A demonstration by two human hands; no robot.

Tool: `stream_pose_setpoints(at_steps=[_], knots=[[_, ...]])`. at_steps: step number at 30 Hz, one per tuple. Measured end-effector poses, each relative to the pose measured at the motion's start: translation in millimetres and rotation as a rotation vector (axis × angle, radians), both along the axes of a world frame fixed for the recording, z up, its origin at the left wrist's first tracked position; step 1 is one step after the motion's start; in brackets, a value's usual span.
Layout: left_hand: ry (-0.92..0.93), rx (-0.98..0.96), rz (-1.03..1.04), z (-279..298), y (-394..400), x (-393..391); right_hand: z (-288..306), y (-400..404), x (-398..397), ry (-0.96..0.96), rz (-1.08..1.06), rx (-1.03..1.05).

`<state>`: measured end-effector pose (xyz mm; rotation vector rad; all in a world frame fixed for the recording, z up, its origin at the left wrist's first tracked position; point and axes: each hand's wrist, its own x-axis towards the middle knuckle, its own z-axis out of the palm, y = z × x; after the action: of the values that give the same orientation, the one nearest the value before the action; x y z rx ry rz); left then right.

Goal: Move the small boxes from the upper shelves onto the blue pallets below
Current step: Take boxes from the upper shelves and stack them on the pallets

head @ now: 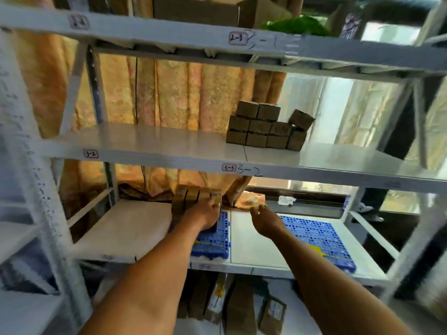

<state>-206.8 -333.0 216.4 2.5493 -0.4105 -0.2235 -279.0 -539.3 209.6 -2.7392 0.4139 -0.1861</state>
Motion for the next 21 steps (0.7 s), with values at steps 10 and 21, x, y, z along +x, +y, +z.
stream_pose_setpoints(at_steps=[10, 21], knots=[[-0.205, -0.164, -0.177, 89.5, -111.0, -150.3, 84.3, -53.3, -118.0, -0.164, 0.029, 0.004], [-0.232, -0.341, -0.141, 141.5, -177.3, -98.1, 130.9, -118.6, -68.9, -0.355, -0.057, 0.171]])
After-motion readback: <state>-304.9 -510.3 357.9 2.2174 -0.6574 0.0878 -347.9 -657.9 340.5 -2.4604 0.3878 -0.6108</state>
